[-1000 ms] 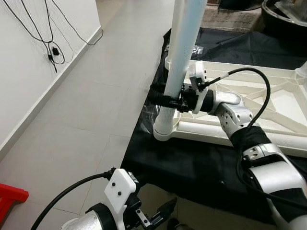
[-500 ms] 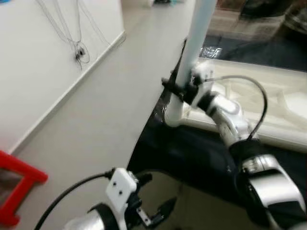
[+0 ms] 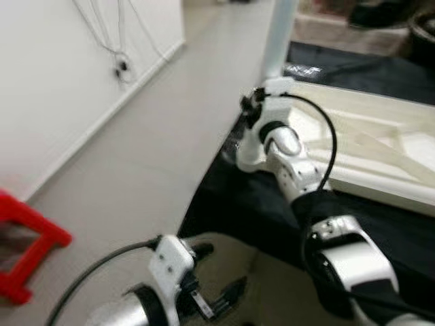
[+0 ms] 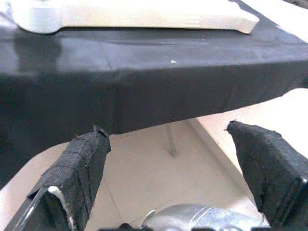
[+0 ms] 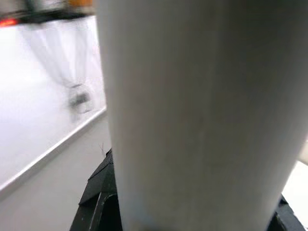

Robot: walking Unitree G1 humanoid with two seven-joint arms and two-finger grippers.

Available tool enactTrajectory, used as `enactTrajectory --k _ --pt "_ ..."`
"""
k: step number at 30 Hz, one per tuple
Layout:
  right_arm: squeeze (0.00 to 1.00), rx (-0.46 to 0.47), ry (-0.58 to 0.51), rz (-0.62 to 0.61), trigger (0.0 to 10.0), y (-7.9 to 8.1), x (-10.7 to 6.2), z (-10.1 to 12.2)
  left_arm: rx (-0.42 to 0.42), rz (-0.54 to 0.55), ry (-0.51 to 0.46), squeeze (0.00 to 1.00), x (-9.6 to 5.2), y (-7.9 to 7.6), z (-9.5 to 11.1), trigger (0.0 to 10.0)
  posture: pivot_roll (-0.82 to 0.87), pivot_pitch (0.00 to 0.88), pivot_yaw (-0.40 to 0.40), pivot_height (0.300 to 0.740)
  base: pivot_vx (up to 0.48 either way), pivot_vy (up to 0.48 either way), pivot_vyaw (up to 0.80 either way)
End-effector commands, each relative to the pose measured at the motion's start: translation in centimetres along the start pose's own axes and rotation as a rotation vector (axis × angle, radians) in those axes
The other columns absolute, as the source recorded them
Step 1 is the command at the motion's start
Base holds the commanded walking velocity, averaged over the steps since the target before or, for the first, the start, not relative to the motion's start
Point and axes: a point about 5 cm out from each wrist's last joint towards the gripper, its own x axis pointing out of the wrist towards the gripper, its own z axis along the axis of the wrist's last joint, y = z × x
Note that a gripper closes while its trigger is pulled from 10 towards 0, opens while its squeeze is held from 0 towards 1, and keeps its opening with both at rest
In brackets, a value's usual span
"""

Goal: Building children table

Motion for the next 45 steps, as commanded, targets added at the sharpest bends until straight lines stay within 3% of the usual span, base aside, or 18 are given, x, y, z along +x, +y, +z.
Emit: enactTrajectory --k 1,3,7,11,17,27,30,37,40,43,45 --pt "0.00 0.009 0.250 -0.188 10.0 -1.7 -1.3 -6.0 0.006 0.007 0.011 0.00 -0.1 0.1 -0.3 10.0 0.12 0.242 -0.037 0.740 0.000 0.000 0.00" --pt "0.00 0.053 0.230 -0.299 10.0 -1.6 -1.7 -5.9 0.007 0.008 0.011 0.00 0.0 0.1 -0.3 10.0 0.12 0.239 -0.037 0.740 0.000 0.000 0.00" --pt "0.00 0.076 0.218 -0.405 10.0 -1.6 -2.1 -5.9 0.009 0.009 0.011 0.00 -0.1 0.2 -0.3 10.0 0.13 0.235 -0.035 0.740 0.000 0.000 0.00" --pt "0.00 0.126 0.172 -0.615 10.0 -1.3 -3.0 -5.4 0.015 0.008 0.009 0.00 0.0 0.4 -0.3 10.0 0.13 0.229 -0.036 0.740 0.000 0.000 0.00" --pt "0.00 0.101 0.138 -0.715 10.0 -0.4 -3.8 -5.3 0.019 0.006 0.007 0.00 0.1 0.5 -0.3 10.0 0.13 0.229 -0.038 0.740 0.000 0.000 0.00" --pt "0.00 0.049 0.159 -0.718 10.0 1.9 -4.9 -5.8 0.023 0.005 0.005 0.00 0.3 0.6 -0.3 10.0 0.12 0.229 -0.040 0.740 0.000 0.000 0.00" --pt "0.00 0.049 0.273 -0.721 10.0 3.2 -5.9 -7.7 0.022 0.006 0.001 0.00 0.5 0.6 -0.4 10.0 0.12 0.226 -0.043 0.740 0.000 0.000 0.00" --pt "0.00 0.002 0.296 -0.697 10.0 4.1 -6.3 -8.1 0.022 0.007 0.001 0.00 0.5 0.5 -0.5 10.0 0.12 0.226 -0.045 0.740 0.000 0.000 0.00" --pt "0.00 0.007 0.243 -0.675 10.0 4.3 -5.9 -7.0 0.023 0.009 0.002 0.00 0.5 0.6 -0.5 10.0 0.12 0.224 -0.046 0.740 0.000 0.000 0.00" --pt "0.00 0.106 0.164 -0.640 10.0 4.3 -5.1 -5.1 0.026 0.011 0.001 0.00 0.5 0.8 -0.5 10.0 0.12 0.221 -0.046 0.740 0.000 0.000 0.00" --pt "0.00 0.197 0.066 -0.607 10.0 3.7 -4.4 -2.6 0.027 0.013 -0.001 0.00 0.6 0.9 -0.4 10.0 0.12 0.218 -0.042 0.740 0.000 0.000 0.00"
